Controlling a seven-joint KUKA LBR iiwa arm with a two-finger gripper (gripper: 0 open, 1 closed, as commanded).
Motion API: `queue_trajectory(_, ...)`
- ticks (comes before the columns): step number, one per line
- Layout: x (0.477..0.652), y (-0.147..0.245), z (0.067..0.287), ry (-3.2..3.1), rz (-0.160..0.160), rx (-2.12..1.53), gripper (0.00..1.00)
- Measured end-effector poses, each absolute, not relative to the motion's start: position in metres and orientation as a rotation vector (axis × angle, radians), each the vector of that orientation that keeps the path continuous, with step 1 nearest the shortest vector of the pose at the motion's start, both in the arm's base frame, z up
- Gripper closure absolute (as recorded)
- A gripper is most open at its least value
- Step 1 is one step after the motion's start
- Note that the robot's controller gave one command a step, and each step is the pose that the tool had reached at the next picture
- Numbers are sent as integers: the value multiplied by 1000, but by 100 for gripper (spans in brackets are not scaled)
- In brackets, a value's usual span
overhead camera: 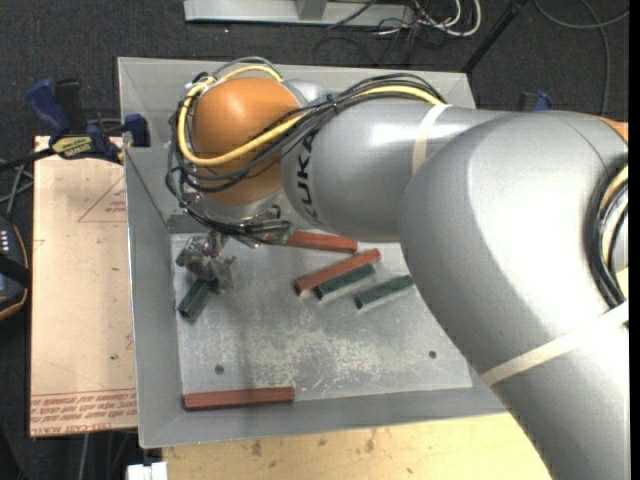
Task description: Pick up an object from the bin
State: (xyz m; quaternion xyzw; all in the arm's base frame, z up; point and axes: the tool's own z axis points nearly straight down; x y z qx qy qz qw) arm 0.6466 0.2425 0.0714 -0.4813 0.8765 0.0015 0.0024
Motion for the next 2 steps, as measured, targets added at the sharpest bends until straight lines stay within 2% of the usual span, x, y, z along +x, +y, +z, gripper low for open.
queue_trajectory(2, 647, 242, 71, 2749, 5, -1510, 100)
